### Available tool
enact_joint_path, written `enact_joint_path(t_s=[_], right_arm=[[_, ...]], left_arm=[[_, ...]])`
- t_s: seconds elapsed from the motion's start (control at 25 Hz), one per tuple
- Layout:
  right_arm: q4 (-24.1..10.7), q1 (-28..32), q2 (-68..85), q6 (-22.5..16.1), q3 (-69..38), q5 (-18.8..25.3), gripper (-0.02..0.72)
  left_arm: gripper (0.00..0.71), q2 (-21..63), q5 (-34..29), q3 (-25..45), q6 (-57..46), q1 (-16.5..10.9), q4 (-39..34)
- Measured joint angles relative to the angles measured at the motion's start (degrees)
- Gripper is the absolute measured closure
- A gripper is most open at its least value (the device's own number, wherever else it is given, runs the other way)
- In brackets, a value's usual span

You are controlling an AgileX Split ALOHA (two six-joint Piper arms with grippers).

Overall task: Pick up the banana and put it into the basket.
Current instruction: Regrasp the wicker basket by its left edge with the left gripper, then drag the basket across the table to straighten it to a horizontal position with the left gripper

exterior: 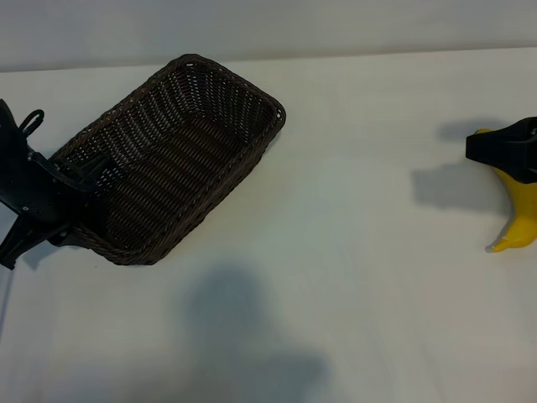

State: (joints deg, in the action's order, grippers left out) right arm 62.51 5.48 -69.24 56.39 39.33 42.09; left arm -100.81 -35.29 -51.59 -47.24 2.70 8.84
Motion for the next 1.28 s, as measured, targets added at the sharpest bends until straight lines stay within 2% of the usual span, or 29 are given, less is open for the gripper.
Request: enact_joint_path(t_s=[0.32,0.4,0.44,0.64,1.08,1.28], right_arm=[[0.0,0.0,0.0,0.0,0.0,0.0,0.215],[0.0,0.0,0.0,0.0,0.0,0.0,0.215],[0.0,0.0,0.0,0.0,0.0,0.0,0.215],[0.0,0.0,0.0,0.0,0.0,-0.05,0.215],[0.0,0.0,0.0,0.0,0.0,-0.05,0.215],[0.0,0.0,0.0,0.0,0.0,-0.05,0.215]], left_arm=[[0.492,0.16,-0.72,-1.0,2.17,0.0,0.21],[0.505,0.16,-1.7,-2.36,3.57,0.0,0.21],[0.533,0.16,-2.08,-3.21,4.28,-0.05,0.34],[0.547,0.16,-5.08,-8.66,9.42,-0.11,0.62],[0.552,-0.08,-14.92,-22.87,32.0,-0.11,4.38],[0.552,-3.35,-22.84,-30.31,41.48,-0.11,5.41]])
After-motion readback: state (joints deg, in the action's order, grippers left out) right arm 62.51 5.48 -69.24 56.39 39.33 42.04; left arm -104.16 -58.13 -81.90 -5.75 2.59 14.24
